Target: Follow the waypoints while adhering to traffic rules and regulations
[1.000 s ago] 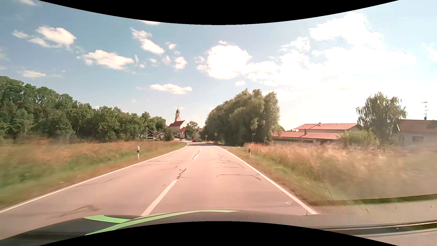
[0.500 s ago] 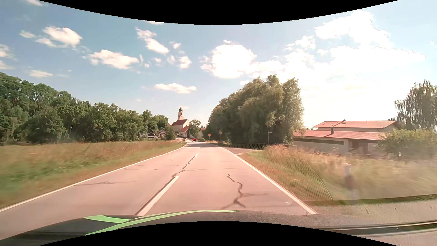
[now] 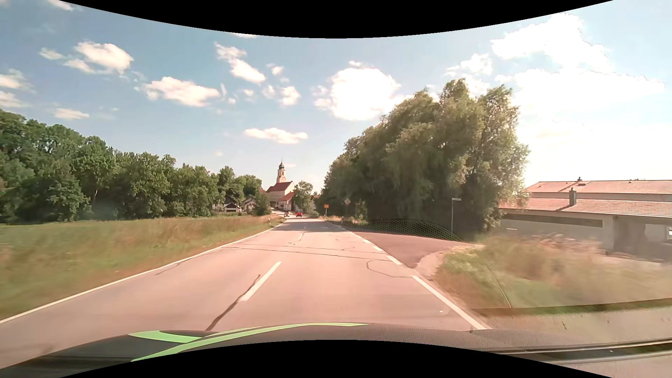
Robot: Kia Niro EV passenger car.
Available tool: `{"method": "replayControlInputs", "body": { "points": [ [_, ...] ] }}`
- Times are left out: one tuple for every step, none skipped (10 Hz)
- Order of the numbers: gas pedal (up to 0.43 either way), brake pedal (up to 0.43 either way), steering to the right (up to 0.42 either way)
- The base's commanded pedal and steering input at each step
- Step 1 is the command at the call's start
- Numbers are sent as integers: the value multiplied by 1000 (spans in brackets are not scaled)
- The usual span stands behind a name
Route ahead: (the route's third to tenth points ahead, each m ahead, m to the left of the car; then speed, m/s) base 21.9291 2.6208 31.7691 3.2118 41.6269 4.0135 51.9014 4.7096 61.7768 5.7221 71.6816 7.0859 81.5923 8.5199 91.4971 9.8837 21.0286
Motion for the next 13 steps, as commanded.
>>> {"method": "replayControlInputs", "body": {
  "points": [
    [0, 189, -12],
    [0, 195, -13],
    [0, 195, -14],
    [0, 207, -15],
    [0, 213, -15],
    [0, 220, -15],
    [0, 226, -15],
    [0, 232, -16],
    [0, 232, -16],
    [0, 232, -16],
    [0, 232, -17],
    [0, 232, -18],
    [0, 232, -21]
  ]
}}
